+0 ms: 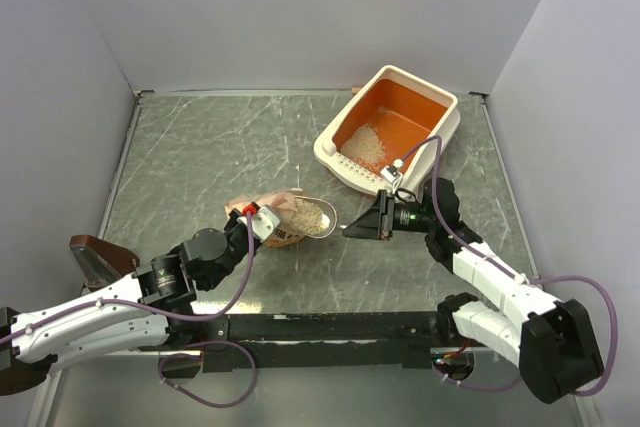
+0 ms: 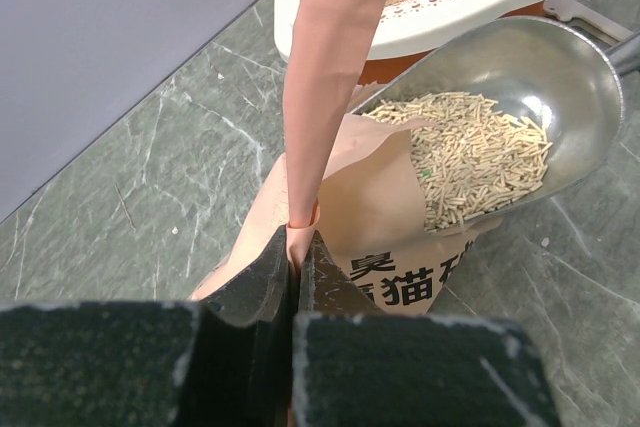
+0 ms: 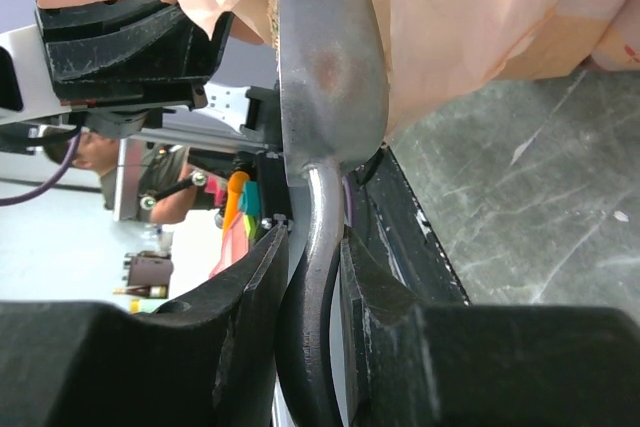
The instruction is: Fill the litter box with clean litter
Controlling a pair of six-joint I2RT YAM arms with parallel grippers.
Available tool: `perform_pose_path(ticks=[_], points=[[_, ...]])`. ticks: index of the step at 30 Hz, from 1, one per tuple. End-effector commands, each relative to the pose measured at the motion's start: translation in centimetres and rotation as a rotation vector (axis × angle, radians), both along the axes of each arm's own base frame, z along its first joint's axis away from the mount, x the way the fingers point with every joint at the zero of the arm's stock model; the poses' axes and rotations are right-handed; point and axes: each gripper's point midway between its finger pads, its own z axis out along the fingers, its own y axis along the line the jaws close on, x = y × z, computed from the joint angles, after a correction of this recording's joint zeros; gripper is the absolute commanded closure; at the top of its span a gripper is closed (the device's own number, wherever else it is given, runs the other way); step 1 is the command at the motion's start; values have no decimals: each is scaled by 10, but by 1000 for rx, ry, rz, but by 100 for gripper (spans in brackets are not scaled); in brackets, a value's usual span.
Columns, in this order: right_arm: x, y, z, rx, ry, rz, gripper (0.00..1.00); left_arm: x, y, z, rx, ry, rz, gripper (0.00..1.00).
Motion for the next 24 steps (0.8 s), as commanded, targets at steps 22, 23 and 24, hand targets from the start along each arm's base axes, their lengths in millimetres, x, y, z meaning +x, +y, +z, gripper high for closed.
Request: perform_pose_path(ticks=[22, 23, 24], points=[[-4, -20, 1, -18, 93, -130, 100, 1, -4, 19, -67, -33, -3, 99], [-5, -20, 4, -5, 102, -131, 100, 1, -5, 19, -67, -34, -7, 99], [-4, -20, 7, 12, 88, -131, 100, 1, -5, 19, -69, -35, -7, 99]])
